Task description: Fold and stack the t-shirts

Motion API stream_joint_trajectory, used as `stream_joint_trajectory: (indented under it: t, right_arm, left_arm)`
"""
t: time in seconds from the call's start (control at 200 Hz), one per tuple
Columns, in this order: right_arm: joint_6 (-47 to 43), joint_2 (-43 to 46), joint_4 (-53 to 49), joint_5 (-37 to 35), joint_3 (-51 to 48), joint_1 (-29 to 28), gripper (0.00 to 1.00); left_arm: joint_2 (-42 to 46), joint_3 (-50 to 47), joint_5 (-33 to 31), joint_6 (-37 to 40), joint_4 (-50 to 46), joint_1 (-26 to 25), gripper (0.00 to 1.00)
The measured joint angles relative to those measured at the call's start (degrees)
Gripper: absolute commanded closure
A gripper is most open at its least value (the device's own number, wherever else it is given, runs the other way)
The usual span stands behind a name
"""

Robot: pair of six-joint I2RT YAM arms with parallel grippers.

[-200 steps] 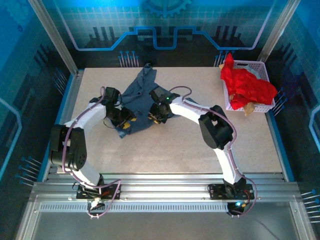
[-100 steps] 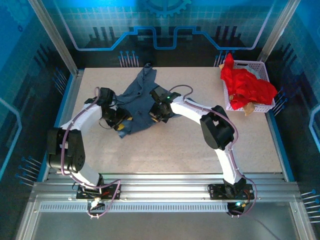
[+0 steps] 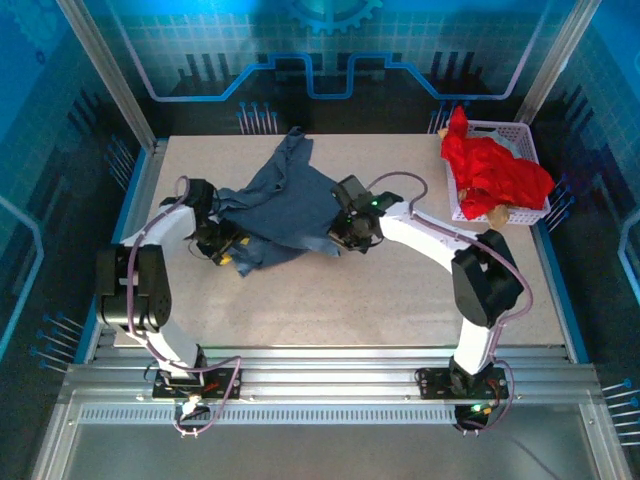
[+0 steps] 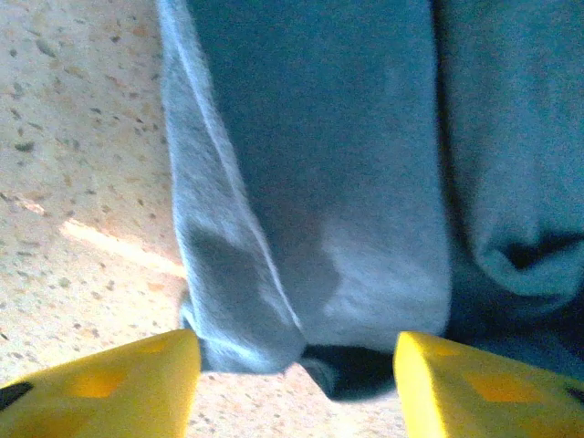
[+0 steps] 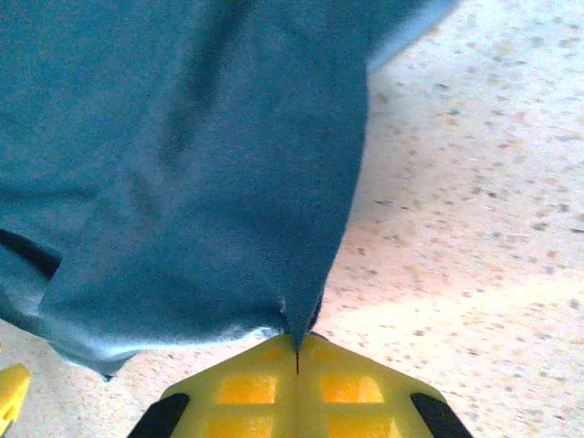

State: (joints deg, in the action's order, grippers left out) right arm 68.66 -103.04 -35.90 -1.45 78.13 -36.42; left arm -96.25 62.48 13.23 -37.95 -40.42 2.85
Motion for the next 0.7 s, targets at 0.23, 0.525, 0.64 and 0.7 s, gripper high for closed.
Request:
stream_joint_trajectory:
  t: [0.23, 0.525, 0.64, 0.7]
  right_arm:
    - [-0.8, 4.5, -0.3, -0.5, -8.2, 0.8, 1.00]
    - [-3.2, 13.7, -4.2, -2.8, -18.1, 5.1, 1.00]
    - [-5.0, 16.2, -5.3, -2.8, -21.5, 7.6, 1.00]
    - [-6.0, 16.5, -5.9, -2.7, -22.7, 8.9, 1.00]
  left_arm:
    - [-2.9, 0.1, -2.8, 1.0, 0.8, 0.2, 0.59]
    - [6.0, -4.6, -5.3, 1.1, 0.0, 0.3, 0.45]
    - [8.6, -6.3, -3.9, 0.6, 0.9, 0.3, 0.40]
    - [8.7, -7.4, -2.8, 0.2, 2.2, 0.3, 0.39]
